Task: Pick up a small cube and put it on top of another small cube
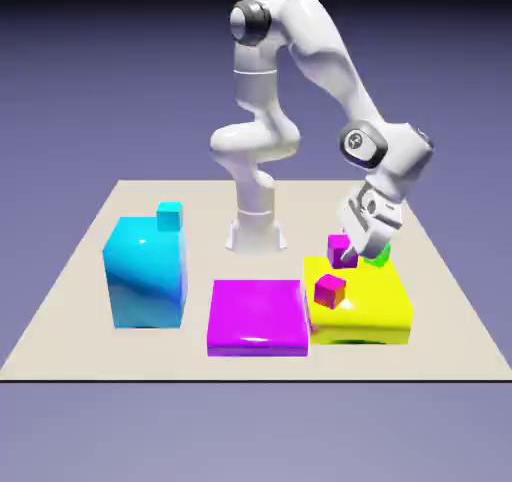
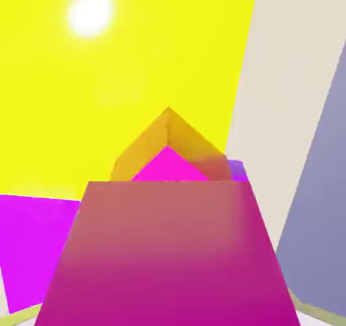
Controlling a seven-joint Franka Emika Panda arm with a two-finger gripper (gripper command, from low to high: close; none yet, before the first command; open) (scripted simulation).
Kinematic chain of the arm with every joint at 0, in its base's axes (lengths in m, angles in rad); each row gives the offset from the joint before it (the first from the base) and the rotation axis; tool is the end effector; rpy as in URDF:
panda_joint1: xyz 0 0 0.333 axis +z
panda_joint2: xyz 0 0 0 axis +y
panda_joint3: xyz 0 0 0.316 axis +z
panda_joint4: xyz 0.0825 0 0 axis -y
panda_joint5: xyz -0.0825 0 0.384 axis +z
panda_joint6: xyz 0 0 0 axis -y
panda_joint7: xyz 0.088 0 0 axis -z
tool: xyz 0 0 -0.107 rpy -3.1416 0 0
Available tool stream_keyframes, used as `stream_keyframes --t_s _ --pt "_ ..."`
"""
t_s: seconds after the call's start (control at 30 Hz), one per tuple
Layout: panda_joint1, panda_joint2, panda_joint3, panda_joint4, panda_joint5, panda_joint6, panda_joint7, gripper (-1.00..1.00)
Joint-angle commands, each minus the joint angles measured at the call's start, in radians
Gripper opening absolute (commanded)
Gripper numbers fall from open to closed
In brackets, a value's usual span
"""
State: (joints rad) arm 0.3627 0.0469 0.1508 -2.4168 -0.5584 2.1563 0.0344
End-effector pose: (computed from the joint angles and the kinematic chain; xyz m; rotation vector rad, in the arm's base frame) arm 0.4099 0.2069 0.2728 2.4163 1.1164 -0.2380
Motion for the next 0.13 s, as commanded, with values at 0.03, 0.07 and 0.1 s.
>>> stream_keyframes --t_s 0.03,0.07,0.1 --pt "0.013 0.000 0.000 0.000 -0.003 0.001 0.001 1.00" --pt "0.020 -0.024 0.009 0.021 0.020 -0.043 -0.016 1.00" --pt "0.027 -0.049 0.018 0.042 0.044 -0.086 -0.033 1.00"
